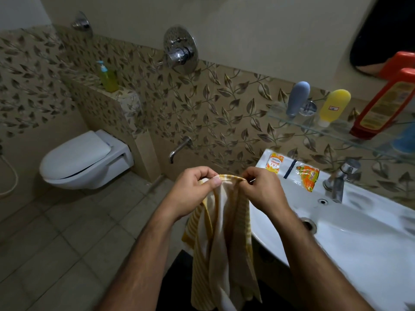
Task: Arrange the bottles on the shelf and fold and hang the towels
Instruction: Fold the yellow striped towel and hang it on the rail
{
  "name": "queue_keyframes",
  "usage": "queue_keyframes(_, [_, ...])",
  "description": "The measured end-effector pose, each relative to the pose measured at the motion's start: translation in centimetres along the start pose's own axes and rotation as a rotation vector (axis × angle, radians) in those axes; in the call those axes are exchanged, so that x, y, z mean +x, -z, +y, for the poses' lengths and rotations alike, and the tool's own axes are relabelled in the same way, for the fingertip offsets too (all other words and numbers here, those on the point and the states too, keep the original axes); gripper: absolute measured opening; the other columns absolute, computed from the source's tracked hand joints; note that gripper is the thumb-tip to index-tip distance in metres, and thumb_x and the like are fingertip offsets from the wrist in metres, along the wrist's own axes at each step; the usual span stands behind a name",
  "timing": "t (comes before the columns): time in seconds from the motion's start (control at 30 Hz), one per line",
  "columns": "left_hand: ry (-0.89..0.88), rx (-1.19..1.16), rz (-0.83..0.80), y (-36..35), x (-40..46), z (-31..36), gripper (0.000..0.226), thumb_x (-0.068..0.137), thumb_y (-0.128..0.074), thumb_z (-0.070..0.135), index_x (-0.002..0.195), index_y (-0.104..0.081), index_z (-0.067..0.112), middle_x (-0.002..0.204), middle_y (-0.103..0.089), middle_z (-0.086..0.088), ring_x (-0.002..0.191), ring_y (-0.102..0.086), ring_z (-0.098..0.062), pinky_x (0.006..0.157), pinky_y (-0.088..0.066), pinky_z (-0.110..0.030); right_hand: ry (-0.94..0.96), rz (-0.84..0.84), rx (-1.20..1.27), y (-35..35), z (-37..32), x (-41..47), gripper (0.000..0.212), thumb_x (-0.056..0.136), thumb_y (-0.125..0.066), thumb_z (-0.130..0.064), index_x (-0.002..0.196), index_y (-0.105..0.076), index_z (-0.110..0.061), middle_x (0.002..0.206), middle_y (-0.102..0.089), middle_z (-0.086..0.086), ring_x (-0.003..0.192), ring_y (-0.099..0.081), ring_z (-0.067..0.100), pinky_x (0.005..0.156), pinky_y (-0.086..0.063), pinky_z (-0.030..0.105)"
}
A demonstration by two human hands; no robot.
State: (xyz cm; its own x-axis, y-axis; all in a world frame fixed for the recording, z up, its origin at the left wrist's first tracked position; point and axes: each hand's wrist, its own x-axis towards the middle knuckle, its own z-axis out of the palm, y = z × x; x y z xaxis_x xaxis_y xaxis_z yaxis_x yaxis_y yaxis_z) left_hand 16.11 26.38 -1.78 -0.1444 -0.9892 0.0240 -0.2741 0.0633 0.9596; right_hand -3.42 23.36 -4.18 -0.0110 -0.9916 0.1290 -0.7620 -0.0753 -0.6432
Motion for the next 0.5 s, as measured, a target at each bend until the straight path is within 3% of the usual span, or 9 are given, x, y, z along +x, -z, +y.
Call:
queue_keyframes(0.1, [-0.016, 0.052, -0.013, 0.6, 0.2, 0.9, 0.012, 0.09, -0.065, 0.029, 0.085, -0.071, 0.02, 0.074, -0.066, 0.013, 0.066, -0.058, -0.004, 0.062, -0.044, -0.026, -0.106, 0.115, -0.033, -0.1, 1.5, -0.1, 0.01, 0.074, -0.062, -0.023, 0.08, -0.069, -0.024, 0.084, -0.067, -0.006, 0.077, -0.063, 0.019, 0.063, -0.046, 0.03])
queue_keyframes(0.2, [0.008, 0.046, 0.002, 1.4, 0.4, 1.2, 0.011, 0.091, -0.066, 0.028, 0.086, -0.071, 0.02, 0.076, -0.068, 0.011, 0.067, -0.06, -0.003, 0.064, -0.045, -0.025, -0.157, 0.133, 0.046, 0.4, 2.1, -0.1, 0.007, 0.076, -0.062, -0.02, 0.076, -0.069, -0.024, 0.076, -0.068, -0.007, 0.073, -0.062, 0.017, 0.057, -0.042, 0.025])
queue_keyframes(0.37, [0.115, 0.043, 0.125, 2.9, 0.9, 0.1, 0.01, 0.091, -0.065, 0.025, 0.088, -0.072, 0.017, 0.081, -0.072, 0.002, 0.07, -0.065, -0.011, 0.064, -0.05, -0.029, -0.204, -0.096, 0.482, 1.6, 1.7, -0.3, 0.019, 0.083, -0.064, -0.005, 0.074, -0.075, -0.017, 0.07, -0.072, 0.0, 0.072, -0.067, 0.021, 0.067, -0.055, 0.038])
queue_keyframes(0.5, [0.201, 0.096, 0.213, 3.9, 1.4, -1.5, 0.01, 0.09, -0.066, 0.022, 0.089, -0.072, 0.014, 0.089, -0.074, -0.005, 0.084, -0.07, -0.021, 0.074, -0.056, -0.037, -0.145, -0.303, 0.783, 2.2, 1.4, -1.2, 0.019, 0.094, -0.06, -0.009, 0.082, -0.074, -0.011, 0.077, -0.069, 0.005, 0.076, -0.062, 0.017, 0.067, -0.049, 0.027])
